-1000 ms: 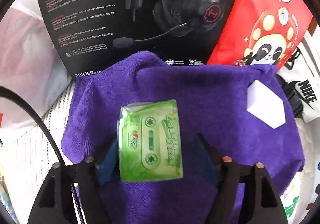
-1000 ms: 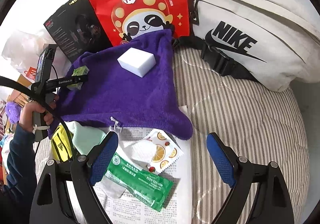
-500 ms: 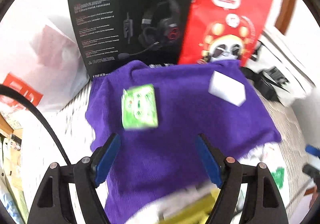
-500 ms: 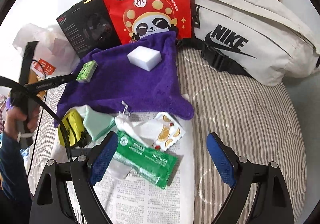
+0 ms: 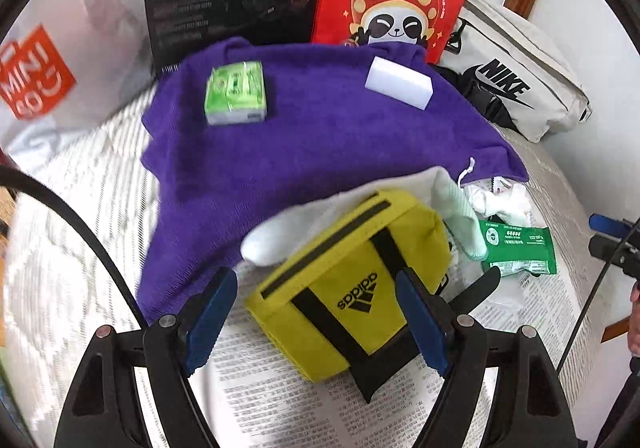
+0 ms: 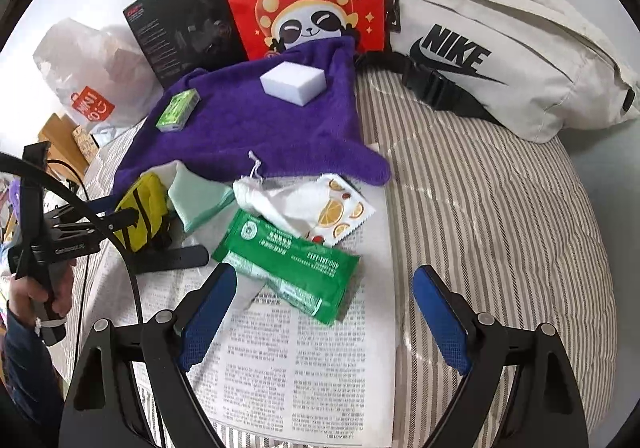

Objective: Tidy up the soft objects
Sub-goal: 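Grasp the yellow Adidas pouch with the left tool while the right tool grasps the green wet-wipe packet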

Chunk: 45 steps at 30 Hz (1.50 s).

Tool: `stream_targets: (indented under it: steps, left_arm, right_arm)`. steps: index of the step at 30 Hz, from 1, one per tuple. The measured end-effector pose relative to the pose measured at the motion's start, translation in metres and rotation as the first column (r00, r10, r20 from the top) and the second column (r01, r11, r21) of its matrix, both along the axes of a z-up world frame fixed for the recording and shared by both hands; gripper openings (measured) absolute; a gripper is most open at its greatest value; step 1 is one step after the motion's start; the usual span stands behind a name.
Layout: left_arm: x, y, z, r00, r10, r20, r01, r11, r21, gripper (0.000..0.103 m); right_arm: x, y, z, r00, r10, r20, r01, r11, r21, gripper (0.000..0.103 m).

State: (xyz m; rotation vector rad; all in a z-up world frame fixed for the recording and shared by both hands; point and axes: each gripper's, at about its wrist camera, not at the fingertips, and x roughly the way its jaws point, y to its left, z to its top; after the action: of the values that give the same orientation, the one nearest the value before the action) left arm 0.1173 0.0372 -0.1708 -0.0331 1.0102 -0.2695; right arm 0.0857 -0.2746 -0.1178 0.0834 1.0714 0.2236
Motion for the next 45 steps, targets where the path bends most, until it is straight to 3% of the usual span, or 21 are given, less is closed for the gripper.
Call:
stream_targets:
  steps: [5, 11, 16, 22, 28, 33, 40, 45]
  left_arm:
    - [-0.003, 0.006, -0.011, 1.000, 0.004, 0.012, -0.003, 0.997, -0.073, 0.072]
    - [-0.024, 0.007, -0.001, 0.998, -0.002, 0.059, 0.006, 0.998, -0.059, 0.052]
    - [-0.043, -0.003, 0.005, 0.993, -0.051, 0.104, 0.057, 0.997, -0.056, 0.052]
    - [-0.037, -0.016, -0.005, 0.991, -0.085, 0.103, 0.087, 0.996, -0.021, 0.053]
    - [-0.025, -0.015, -0.012, 0.995, -0.064, 0.082, 0.070, 0.994, -0.079, 0.055]
    - [-0.031, -0.012, -0.003, 0.992, -0.074, 0.107, 0.084, 0.992, -0.099, 0.035]
    - [-0.045, -0.028, 0.007, 0.976, -0.180, 0.121, 0.193, 0.975, -0.108, 0.034]
    - [-0.037, -0.038, 0.001, 0.976, -0.189, 0.106, 0.203, 0.970, -0.135, 0.034]
  right_arm:
    - [-0.007, 0.008, -0.010, 1.000, 0.021, -0.016, -0.021, 1.000, -0.002, 0.089]
    - [-0.011, 0.017, -0.020, 0.999, 0.046, -0.026, -0.046, 0.999, -0.006, 0.089]
    - [-0.010, 0.024, -0.026, 0.997, 0.064, -0.035, -0.064, 0.998, -0.007, 0.089]
    - [-0.006, 0.030, -0.032, 0.996, 0.080, -0.049, -0.080, 0.997, -0.006, 0.089]
    - [-0.004, 0.031, -0.039, 0.995, 0.076, -0.070, -0.076, 0.997, 0.004, 0.089]
    - [-0.002, 0.031, -0.038, 0.995, 0.076, -0.069, -0.076, 0.997, 0.002, 0.089]
    - [0.002, 0.034, -0.041, 0.994, 0.082, -0.074, -0.082, 0.997, 0.009, 0.089]
    - [-0.001, 0.035, -0.040, 0.993, 0.092, -0.074, -0.091, 0.996, 0.012, 0.089]
